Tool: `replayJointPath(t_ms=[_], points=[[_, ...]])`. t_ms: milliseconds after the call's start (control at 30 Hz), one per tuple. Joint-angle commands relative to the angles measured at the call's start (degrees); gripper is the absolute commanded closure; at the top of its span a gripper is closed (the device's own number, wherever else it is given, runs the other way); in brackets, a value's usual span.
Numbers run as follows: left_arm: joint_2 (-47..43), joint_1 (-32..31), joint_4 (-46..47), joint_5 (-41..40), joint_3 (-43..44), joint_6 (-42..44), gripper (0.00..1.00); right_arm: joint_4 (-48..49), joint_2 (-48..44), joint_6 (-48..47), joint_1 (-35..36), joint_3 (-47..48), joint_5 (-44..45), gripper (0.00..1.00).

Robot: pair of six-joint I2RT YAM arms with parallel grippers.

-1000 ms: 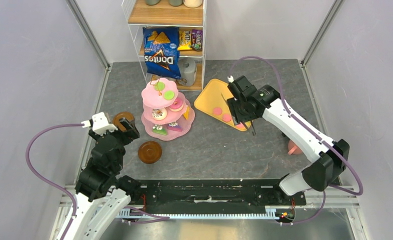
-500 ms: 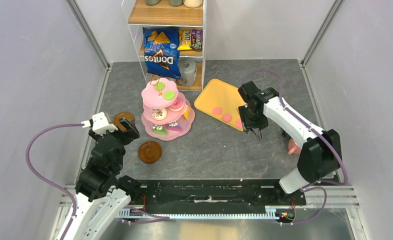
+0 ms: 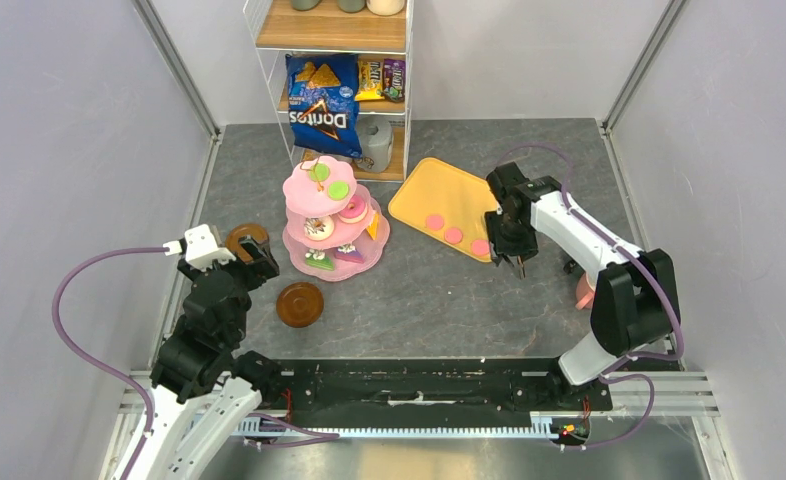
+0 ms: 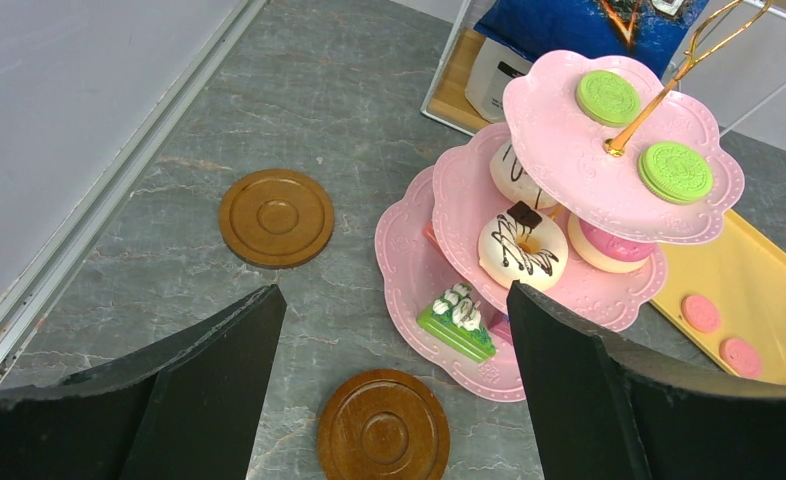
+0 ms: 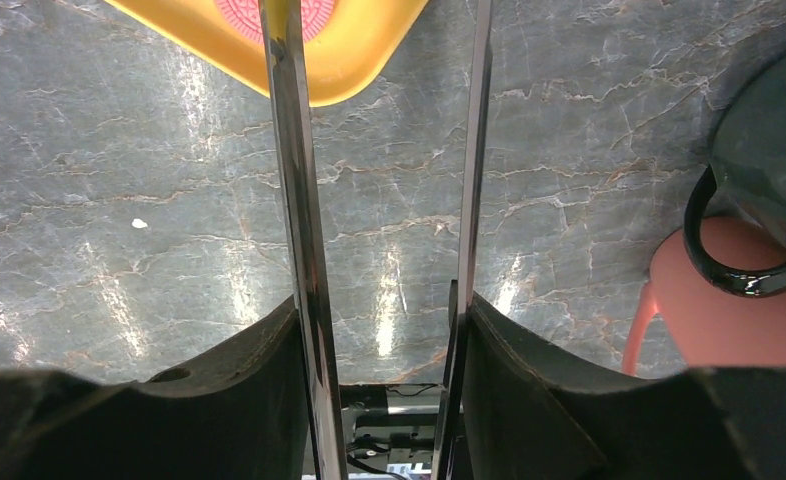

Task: Serve the afternoon tea

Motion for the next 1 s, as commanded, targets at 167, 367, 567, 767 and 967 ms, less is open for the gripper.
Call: replayJointPath(t_ms=[167,367,567,767,967], points=[[-0.1,0.4,1.7,0.2,0.0,-1.4,0.10,0.6,-0.2,0.5,-0.3,-1.0,-3.9,0.45],[-0.3,0.4,1.7,0.2,-0.1,-1.4,0.10,0.3,0.1,0.7,-0.3,-1.8,-5.0,0.47],[-0.4,0.4,1.7,0.2,-0.1,-1.4,0.10,1.5,0.1,0.9,0.0,-0.9,-6.9,0.51],[-0.3,0.4,1.6,0.0,-0.1,-1.4,0.10,3.4,3.5,1.0,2.1,3.4,-7.0,0.52],[-0.2,0.4,1.5,-0.2,-0.1,-1.5,0.10,4.2,8.4,0.6,2.8,10.3,-6.4,0.51]])
